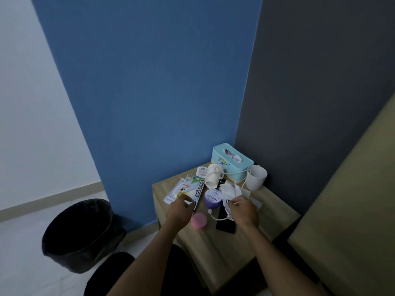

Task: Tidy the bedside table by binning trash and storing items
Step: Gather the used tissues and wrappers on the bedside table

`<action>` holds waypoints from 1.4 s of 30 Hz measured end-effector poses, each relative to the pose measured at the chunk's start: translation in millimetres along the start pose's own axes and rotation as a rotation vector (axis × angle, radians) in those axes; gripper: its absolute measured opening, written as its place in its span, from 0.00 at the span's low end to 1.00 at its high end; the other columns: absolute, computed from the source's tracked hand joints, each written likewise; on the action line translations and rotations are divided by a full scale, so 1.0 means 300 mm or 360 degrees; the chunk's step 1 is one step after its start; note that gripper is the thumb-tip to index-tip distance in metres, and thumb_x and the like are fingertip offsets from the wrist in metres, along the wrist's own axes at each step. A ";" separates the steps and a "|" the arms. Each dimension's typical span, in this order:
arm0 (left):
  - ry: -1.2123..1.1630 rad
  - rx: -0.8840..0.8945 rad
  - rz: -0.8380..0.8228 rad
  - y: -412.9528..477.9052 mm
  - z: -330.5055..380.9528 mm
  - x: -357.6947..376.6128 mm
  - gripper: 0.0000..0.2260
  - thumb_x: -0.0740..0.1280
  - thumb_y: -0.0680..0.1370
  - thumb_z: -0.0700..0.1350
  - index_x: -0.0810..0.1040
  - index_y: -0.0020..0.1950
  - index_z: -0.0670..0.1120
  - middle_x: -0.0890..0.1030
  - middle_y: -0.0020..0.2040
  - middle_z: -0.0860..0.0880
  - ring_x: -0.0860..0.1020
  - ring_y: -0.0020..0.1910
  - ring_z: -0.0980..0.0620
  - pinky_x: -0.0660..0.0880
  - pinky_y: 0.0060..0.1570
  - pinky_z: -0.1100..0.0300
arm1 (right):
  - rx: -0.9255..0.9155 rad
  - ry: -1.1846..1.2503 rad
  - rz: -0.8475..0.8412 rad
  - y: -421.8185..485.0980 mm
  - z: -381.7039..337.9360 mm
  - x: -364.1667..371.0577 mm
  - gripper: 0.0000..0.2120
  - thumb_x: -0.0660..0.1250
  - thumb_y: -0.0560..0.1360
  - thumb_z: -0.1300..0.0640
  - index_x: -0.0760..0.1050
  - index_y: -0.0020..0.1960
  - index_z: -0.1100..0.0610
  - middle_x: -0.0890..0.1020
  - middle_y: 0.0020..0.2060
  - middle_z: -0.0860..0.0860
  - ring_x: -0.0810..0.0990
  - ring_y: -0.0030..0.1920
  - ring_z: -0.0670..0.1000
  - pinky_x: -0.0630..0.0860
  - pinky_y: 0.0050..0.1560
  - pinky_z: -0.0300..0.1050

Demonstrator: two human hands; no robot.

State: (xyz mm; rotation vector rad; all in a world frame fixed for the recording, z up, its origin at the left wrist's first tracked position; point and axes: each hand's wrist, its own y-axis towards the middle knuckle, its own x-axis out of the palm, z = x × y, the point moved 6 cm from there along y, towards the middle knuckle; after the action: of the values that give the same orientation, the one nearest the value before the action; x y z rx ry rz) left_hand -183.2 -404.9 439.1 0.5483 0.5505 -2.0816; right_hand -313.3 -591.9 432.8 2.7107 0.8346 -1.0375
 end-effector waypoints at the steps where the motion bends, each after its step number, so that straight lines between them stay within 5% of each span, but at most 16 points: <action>1: 0.0029 0.0012 0.0006 0.018 0.010 0.000 0.05 0.64 0.78 0.47 0.74 0.52 0.48 0.84 0.43 0.46 0.83 0.44 0.47 0.76 0.46 0.57 | -0.0019 0.0003 0.0018 0.021 -0.007 -0.003 0.07 0.68 0.72 0.53 0.79 0.47 0.54 0.85 0.47 0.52 0.81 0.49 0.54 0.73 0.44 0.41; 9: 0.0316 0.0309 0.0051 0.332 0.210 -0.017 0.10 0.63 0.78 0.41 0.76 0.57 0.39 0.81 0.55 0.39 0.78 0.55 0.40 0.73 0.53 0.54 | -0.0149 -0.0174 0.0060 0.244 -0.065 0.015 0.18 0.70 0.73 0.54 0.73 0.62 0.53 0.78 0.59 0.55 0.78 0.58 0.55 0.71 0.47 0.41; 21: 0.0513 0.0455 -0.0318 0.796 0.327 0.213 0.18 0.69 0.75 0.45 0.74 0.63 0.43 0.77 0.62 0.38 0.76 0.60 0.39 0.73 0.58 0.53 | -0.0018 -0.0011 0.0032 0.437 0.036 0.153 0.30 0.75 0.67 0.53 0.70 0.67 0.53 0.77 0.63 0.51 0.76 0.62 0.53 0.76 0.60 0.52; 29: 0.0676 0.0313 -0.0564 0.876 0.265 0.337 0.21 0.68 0.76 0.53 0.74 0.67 0.46 0.74 0.69 0.44 0.71 0.68 0.45 0.66 0.64 0.57 | 0.0125 -0.0208 -0.0041 0.461 0.103 0.159 0.14 0.67 0.72 0.63 0.76 0.57 0.62 0.82 0.54 0.57 0.79 0.56 0.56 0.73 0.51 0.44; 37: 0.0635 0.0419 -0.0488 0.857 0.282 0.319 0.15 0.69 0.75 0.49 0.81 0.54 0.39 0.81 0.56 0.38 0.78 0.57 0.40 0.71 0.52 0.55 | 0.0115 -0.0058 -0.0074 0.458 0.076 0.125 0.03 0.67 0.73 0.62 0.78 0.43 0.55 0.84 0.44 0.54 0.83 0.46 0.54 0.79 0.47 0.49; 42: 0.0599 0.0448 -0.0359 0.806 0.333 0.214 0.16 0.70 0.74 0.52 0.82 0.49 0.38 0.83 0.49 0.38 0.80 0.51 0.39 0.73 0.48 0.53 | -0.0012 0.0052 -0.0038 0.467 -0.074 0.045 0.15 0.67 0.74 0.66 0.73 0.34 0.50 0.81 0.34 0.49 0.83 0.35 0.51 0.80 0.40 0.48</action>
State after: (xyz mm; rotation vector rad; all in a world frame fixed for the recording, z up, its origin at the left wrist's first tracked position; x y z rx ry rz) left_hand -29.4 -625.8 440.1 1.1001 0.5541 -2.2999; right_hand -217.1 -697.0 429.5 2.7251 0.8765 -0.9949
